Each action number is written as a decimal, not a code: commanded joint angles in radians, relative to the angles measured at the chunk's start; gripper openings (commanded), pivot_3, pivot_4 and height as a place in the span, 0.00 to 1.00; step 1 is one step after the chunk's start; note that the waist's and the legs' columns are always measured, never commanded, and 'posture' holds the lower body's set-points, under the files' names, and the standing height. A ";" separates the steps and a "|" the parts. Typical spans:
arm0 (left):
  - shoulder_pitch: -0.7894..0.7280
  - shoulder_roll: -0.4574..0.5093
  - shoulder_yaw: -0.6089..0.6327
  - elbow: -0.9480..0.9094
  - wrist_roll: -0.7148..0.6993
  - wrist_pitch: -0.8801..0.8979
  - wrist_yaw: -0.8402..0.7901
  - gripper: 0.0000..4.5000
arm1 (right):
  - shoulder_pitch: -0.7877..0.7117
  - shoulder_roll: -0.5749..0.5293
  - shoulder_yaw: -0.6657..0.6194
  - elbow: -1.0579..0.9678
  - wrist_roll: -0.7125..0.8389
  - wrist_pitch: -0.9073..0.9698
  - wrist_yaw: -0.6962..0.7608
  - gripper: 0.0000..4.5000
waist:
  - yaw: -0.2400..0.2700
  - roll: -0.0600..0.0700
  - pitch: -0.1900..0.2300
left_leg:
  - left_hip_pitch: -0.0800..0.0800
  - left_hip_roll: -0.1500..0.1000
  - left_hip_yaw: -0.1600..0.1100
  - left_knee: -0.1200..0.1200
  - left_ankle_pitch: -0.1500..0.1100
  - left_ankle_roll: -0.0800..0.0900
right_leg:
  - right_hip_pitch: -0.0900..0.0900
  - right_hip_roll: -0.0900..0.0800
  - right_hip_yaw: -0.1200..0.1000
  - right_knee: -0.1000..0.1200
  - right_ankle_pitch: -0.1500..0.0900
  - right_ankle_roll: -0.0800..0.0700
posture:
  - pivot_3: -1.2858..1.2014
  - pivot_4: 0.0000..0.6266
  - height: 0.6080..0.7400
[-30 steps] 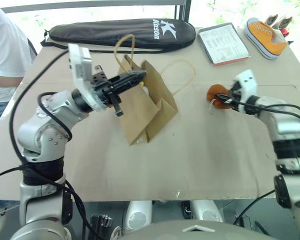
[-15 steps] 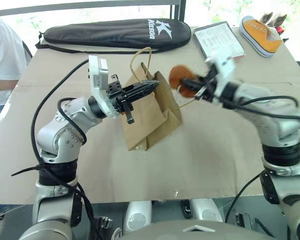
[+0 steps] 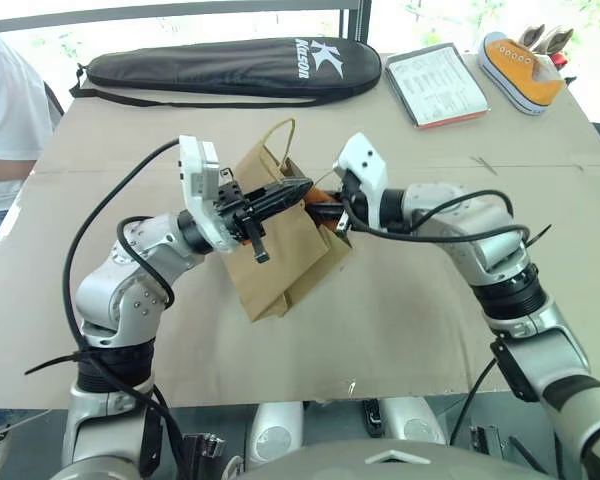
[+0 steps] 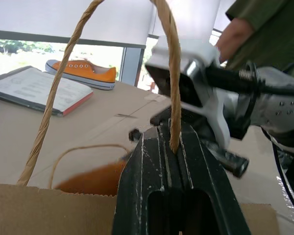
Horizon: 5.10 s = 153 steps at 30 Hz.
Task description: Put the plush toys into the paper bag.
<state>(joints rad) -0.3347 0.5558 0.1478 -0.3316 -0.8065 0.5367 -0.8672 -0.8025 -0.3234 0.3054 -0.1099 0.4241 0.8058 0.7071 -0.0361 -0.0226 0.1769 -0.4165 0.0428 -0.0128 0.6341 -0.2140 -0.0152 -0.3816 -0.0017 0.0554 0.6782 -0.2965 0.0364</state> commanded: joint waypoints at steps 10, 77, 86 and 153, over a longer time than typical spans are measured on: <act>-0.021 -0.020 -0.041 -0.061 0.034 -0.051 -0.018 0.00 | -0.047 0.091 0.210 0.227 -0.134 -0.250 0.260 0.17 | -0.007 0.000 0.000 | 0.002 0.002 0.000 0.000 0.000 0.000 | 0.000 0.003 0.000 0.002 0.000 0.000 | 0.52 0.24 1.00; -0.108 0.075 0.114 0.130 -0.074 -0.056 0.045 0.00 | 0.045 0.013 -0.660 -0.340 0.932 0.423 -0.433 0.01 | 0.000 -0.001 0.000 | 0.000 0.001 0.001 0.000 0.000 0.000 | 0.000 0.001 0.000 0.000 0.000 0.000 | 0.52 0.24 1.00; -0.358 -0.017 -0.109 0.505 0.219 -0.241 -0.127 0.00 | 0.207 -0.105 -0.475 -0.392 0.708 0.293 -0.425 0.01 | -0.006 -0.002 -0.001 | -0.001 -0.001 0.002 0.000 0.000 0.000 | 0.000 0.001 0.002 -0.001 0.000 0.000 | 0.52 0.24 1.00; -0.109 -0.137 -0.162 0.293 0.474 -0.412 0.041 0.04 | 0.459 -0.107 -0.129 -0.299 0.015 -0.169 -0.087 0.00 | 0.009 -0.004 -0.002 | -0.014 0.000 0.002 0.017 -0.001 0.003 | -0.013 0.001 0.004 0.014 0.003 0.004 | 0.52 0.24 1.00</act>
<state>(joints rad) -0.4128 0.4143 -0.0252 -0.0496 -0.3179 0.1803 -0.7818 -0.3515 -0.4239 0.2132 -0.3402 0.4205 0.6278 0.6267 -0.0276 -0.0265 0.1745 -0.4307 0.0423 -0.0103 0.6511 -0.2146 -0.0121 -0.3946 -0.0006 0.0592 0.6919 -0.2936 0.0406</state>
